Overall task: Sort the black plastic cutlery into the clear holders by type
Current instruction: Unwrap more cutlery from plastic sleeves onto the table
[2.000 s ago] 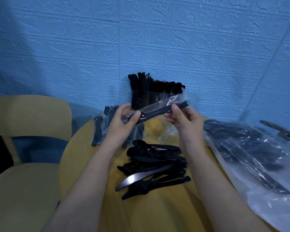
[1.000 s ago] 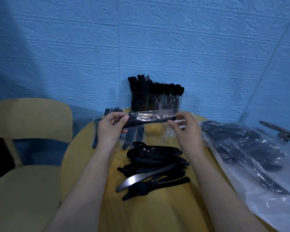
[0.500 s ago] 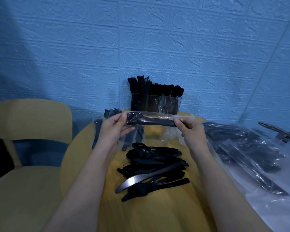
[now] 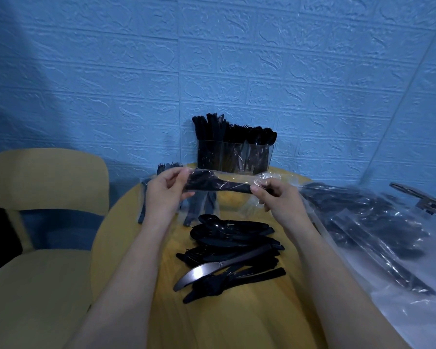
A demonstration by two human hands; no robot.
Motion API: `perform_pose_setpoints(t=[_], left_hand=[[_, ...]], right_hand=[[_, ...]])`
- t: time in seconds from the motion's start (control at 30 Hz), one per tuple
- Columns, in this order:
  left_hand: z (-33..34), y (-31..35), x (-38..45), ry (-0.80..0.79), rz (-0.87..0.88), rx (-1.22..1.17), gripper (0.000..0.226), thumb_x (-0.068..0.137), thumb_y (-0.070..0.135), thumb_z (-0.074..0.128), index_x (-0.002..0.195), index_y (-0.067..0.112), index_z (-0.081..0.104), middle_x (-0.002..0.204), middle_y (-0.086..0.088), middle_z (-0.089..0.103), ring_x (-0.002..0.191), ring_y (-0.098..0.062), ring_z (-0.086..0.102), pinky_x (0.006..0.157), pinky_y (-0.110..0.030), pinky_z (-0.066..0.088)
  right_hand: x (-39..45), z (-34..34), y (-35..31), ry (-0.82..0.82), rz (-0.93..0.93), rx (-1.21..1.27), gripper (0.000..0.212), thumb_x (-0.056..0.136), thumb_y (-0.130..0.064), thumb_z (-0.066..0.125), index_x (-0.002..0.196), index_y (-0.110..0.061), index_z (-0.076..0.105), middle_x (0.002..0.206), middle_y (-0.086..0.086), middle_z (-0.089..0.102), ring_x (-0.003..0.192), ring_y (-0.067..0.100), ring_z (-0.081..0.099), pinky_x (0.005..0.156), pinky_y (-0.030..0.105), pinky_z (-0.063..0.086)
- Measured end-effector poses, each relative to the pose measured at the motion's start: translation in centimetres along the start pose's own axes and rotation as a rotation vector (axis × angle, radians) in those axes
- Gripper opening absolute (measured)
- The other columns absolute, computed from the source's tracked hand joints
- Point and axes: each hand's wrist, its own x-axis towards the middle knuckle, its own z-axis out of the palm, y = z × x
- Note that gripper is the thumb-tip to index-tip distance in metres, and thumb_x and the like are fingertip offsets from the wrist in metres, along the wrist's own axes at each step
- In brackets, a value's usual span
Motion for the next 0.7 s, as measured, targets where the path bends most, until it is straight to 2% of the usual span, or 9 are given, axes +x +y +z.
perform_pose_setpoints(t=[0.07, 0.2, 0.37, 0.47, 0.6, 0.7], left_hand=[[-0.1, -0.1, 0.0, -0.004, 0.003, 0.014, 0.012, 0.092, 0.009, 0.057, 0.099, 0.005, 0.066, 0.085, 0.003, 0.069, 0.07, 0.0, 0.068, 0.058, -0.013, 0.054], [-0.2, -0.2, 0.1, 0.032, 0.01, 0.029, 0.012, 0.091, 0.007, 0.057, 0.085, 0.015, 0.064, 0.084, 0.002, 0.068, 0.067, 0.0, 0.067, 0.056, -0.014, 0.054], [-0.4, -0.5, 0.2, 0.106, 0.013, 0.027, 0.013, 0.092, 0.01, 0.057, 0.085, 0.018, 0.065, 0.083, 0.003, 0.068, 0.066, 0.0, 0.067, 0.058, -0.017, 0.056], [-0.5, -0.8, 0.3, 0.142, 0.013, 0.016, 0.009, 0.093, 0.011, 0.057, 0.088, 0.014, 0.065, 0.083, 0.002, 0.067, 0.063, 0.002, 0.066, 0.055, -0.018, 0.056], [-1.3, -1.3, 1.0, 0.262, -0.013, -0.024, 0.01, 0.096, 0.014, 0.054, 0.098, 0.007, 0.062, 0.083, 0.001, 0.065, 0.065, -0.004, 0.065, 0.052, -0.017, 0.053], [-2.3, -1.5, 1.7, 0.386, -0.033, -0.115, 0.012, 0.098, 0.016, 0.051, 0.094, 0.009, 0.059, 0.083, -0.002, 0.064, 0.067, -0.01, 0.063, 0.051, -0.017, 0.051]], right_hand=[[0.1, -0.1, 0.0, -0.014, 0.007, 0.026, 0.002, 0.086, -0.023, 0.068, 0.085, -0.022, 0.066, 0.067, -0.002, 0.058, 0.062, 0.011, 0.05, 0.06, 0.021, 0.044], [0.0, 0.0, 0.0, -0.102, 0.032, 0.098, 0.005, 0.084, -0.017, 0.069, 0.087, -0.02, 0.07, 0.064, -0.004, 0.058, 0.06, 0.008, 0.049, 0.058, 0.019, 0.044], [-0.2, -0.1, -0.3, -0.101, 0.043, 0.196, 0.008, 0.084, -0.01, 0.067, 0.091, -0.012, 0.072, 0.057, -0.007, 0.061, 0.054, 0.001, 0.054, 0.054, 0.015, 0.045], [-0.2, 0.1, -0.6, -0.105, 0.055, 0.244, 0.008, 0.084, -0.008, 0.067, 0.087, -0.013, 0.072, 0.059, -0.006, 0.066, 0.056, 0.003, 0.058, 0.053, 0.014, 0.047], [-0.1, -0.5, -0.8, -0.038, 0.08, 0.276, 0.008, 0.084, -0.006, 0.067, 0.091, -0.008, 0.071, 0.064, -0.003, 0.07, 0.057, 0.005, 0.063, 0.052, 0.015, 0.05], [0.1, -1.3, -0.7, 0.051, 0.109, 0.266, 0.009, 0.086, -0.006, 0.065, 0.094, -0.005, 0.07, 0.069, 0.002, 0.07, 0.058, 0.006, 0.064, 0.054, 0.016, 0.052]])
